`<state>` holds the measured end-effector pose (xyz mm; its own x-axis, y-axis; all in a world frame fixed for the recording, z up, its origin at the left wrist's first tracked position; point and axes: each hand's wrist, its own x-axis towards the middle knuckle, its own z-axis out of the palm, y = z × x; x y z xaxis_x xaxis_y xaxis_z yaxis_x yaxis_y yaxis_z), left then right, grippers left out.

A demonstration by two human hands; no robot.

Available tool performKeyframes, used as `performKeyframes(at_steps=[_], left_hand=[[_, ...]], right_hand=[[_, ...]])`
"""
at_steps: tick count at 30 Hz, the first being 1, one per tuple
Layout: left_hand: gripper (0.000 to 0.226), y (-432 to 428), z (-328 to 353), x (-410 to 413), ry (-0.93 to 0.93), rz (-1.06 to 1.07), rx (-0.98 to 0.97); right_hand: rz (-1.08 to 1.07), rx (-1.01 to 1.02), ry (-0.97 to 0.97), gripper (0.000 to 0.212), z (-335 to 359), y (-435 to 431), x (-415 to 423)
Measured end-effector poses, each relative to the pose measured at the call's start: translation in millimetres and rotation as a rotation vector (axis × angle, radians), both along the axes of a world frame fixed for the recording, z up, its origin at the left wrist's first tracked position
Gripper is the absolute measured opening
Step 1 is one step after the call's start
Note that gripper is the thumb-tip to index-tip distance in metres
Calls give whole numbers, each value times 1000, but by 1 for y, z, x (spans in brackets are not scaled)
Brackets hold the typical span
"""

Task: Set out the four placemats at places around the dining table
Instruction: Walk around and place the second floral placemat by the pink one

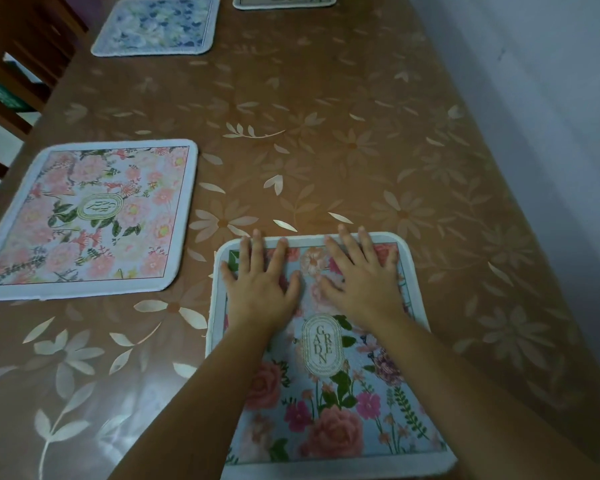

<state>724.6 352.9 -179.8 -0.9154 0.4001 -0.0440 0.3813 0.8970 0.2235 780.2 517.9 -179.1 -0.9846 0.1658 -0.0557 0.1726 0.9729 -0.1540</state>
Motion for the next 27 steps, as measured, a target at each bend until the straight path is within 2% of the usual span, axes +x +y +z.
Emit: performKeyframes(at_steps=[6,17,22,27], left_hand=[[70,-3,3,13,-17,83,-10],[66,-41,6,99,-45,-37,9],[65,-59,9,139,-71,-59,-13],[63,-65,11,150,-100,-59,-28]], right_hand=[[-204,-21,1,71,-1,-8,11],[-190,-13,-35,72,8,-36,100],[-169,-25,-108,85,21,-50,136],[-177,-55,-201,83,35,-66,155]])
